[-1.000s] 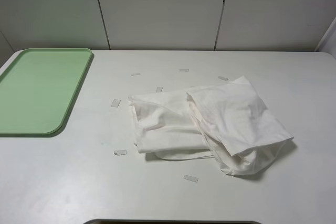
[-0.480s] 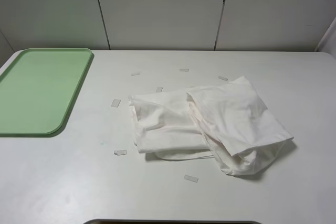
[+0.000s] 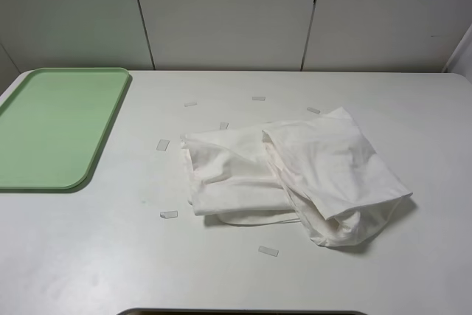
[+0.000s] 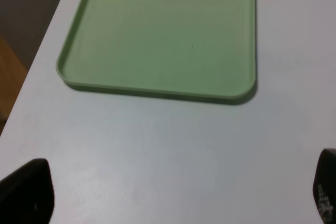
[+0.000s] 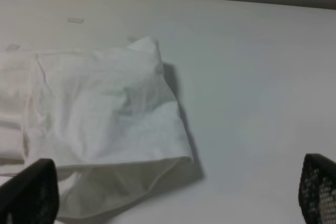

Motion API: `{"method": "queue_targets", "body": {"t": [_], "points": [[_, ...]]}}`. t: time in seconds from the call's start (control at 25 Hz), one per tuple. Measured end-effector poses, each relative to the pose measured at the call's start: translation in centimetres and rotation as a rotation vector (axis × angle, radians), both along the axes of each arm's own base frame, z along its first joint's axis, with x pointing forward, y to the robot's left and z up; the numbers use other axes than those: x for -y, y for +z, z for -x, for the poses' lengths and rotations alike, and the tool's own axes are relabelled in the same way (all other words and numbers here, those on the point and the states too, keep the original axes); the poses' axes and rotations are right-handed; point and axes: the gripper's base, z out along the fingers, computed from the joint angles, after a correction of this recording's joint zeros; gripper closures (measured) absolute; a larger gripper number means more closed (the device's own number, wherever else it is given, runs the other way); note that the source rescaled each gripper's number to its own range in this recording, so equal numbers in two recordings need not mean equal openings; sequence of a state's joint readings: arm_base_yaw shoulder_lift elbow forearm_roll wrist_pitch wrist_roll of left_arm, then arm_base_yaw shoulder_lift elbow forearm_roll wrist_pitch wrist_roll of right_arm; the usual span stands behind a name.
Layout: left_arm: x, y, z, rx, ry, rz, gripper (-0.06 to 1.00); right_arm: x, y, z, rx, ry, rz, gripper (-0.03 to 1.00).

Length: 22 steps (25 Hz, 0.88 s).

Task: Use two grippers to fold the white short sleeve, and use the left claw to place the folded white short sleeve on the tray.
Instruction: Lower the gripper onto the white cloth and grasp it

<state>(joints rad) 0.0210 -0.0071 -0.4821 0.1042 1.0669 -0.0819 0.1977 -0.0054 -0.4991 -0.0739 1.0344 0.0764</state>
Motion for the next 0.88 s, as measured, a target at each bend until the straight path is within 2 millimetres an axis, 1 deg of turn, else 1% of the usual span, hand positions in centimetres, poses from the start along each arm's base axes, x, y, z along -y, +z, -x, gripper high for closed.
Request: {"method": "queue_targets", "body": {"t": [0.88], "points": [[0.00,0.00,0.00,0.000,0.000,0.000,-0.04,0.00,0.00,0.00,0.000,0.000,0.000,-0.03]]}}
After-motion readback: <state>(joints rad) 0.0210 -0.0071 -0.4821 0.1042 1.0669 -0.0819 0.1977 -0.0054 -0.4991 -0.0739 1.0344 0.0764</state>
